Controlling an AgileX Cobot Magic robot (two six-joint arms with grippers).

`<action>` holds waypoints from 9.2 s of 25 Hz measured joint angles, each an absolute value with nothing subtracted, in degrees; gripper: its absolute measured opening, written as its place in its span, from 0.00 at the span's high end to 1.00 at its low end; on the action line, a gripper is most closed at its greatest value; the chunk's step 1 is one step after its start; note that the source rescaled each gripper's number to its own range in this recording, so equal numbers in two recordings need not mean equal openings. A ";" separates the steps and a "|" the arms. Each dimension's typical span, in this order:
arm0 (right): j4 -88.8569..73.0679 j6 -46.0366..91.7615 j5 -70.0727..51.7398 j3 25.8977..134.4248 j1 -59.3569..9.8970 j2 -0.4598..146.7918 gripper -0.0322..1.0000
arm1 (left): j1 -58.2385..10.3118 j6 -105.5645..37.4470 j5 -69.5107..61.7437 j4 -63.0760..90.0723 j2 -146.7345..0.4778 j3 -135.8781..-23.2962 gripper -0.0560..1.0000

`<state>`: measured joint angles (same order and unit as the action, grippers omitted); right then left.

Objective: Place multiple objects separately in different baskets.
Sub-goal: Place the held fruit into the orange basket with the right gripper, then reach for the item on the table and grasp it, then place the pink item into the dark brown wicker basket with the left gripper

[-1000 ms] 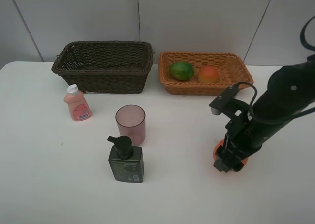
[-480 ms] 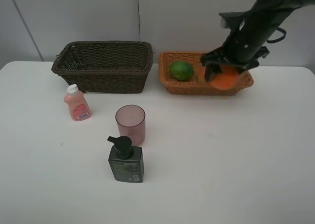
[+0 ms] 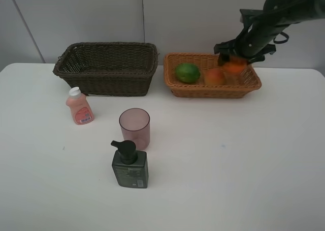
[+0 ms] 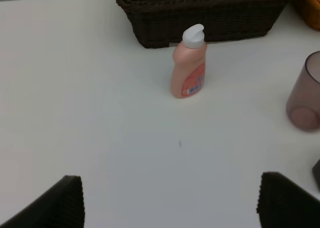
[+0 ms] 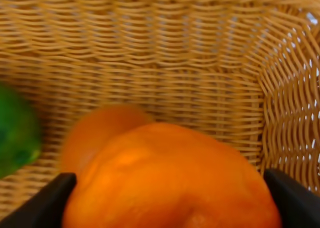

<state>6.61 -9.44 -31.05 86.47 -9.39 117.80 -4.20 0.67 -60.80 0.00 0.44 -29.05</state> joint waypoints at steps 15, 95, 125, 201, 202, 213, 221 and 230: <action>7.99 -9.44 -29.88 86.47 -8.66 118.00 0.02 | -4.20 0.67 -60.80 0.00 0.44 -29.05 0.10; 2.24 -3.41 -60.96 29.87 0.03 -0.22 0.00 | -4.20 0.67 -60.78 -0.30 0.44 -29.05 0.10; 3.00 -3.41 -60.94 29.87 0.26 -0.22 0.00 | -4.20 0.67 -58.78 -1.57 -3.92 -30.05 0.10; 3.23 -3.41 -60.83 29.87 0.26 -0.22 0.00 | -16.84 -16.62 -37.68 -9.09 -114.19 -71.67 0.62; 3.23 -3.41 -60.83 29.87 0.26 -0.22 0.00 | -16.84 -16.62 -37.68 -9.07 -114.19 -71.67 0.62; 3.23 -3.41 -60.83 29.87 0.26 -0.22 0.00 | -16.82 -11.96 -44.09 -4.08 -109.88 -77.03 0.62; 3.23 -3.41 -60.83 29.87 0.26 -0.22 0.00 | -16.40 4.99 -56.42 -2.95 -109.19 -96.08 0.62; 3.23 -3.41 -60.83 29.87 0.26 -0.22 0.00 | -15.06 13.69 -48.86 -9.67 -116.99 -106.12 0.62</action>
